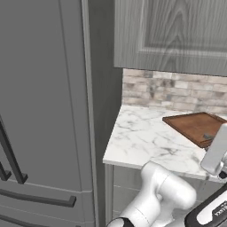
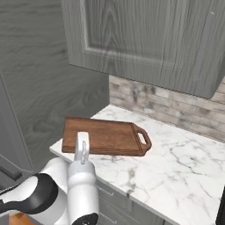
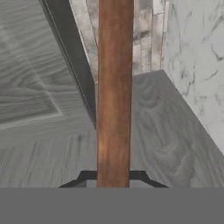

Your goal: Move the cutting board and knife to the sink. Then move spray from the cabinet to the counter.

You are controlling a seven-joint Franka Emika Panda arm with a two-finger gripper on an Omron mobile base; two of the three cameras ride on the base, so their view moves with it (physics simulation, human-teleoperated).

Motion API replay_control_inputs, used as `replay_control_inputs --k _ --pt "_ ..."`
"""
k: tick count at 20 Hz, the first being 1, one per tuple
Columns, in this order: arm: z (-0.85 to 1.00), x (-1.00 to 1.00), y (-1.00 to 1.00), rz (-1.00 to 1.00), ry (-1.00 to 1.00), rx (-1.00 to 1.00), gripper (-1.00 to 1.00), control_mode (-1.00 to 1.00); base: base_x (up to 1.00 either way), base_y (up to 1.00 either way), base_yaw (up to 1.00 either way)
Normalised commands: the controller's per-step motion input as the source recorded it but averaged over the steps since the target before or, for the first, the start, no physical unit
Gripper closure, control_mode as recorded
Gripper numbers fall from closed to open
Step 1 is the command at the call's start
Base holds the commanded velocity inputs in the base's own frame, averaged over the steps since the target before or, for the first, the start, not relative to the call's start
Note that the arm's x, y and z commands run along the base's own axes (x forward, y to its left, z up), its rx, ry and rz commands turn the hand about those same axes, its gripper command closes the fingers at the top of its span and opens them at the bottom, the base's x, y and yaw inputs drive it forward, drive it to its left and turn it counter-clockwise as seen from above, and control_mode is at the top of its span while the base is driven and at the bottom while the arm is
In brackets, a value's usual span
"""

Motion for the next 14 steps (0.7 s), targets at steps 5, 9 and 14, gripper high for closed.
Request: replay_control_inputs --k 5,9,14 --pt "0.14 -0.13 0.16 0.0 0.0 -0.01 1.0 -1.0 0.0 0.0 0.0" --pt "0.0 -0.21 0.18 0.0 0.0 0.0 1.0 -1.0 0.0 0.0 0.0" --pt "0.0 -0.05 0.12 0.01 0.01 0.0 1.0 -1.0 0.0 0.0 0.0"
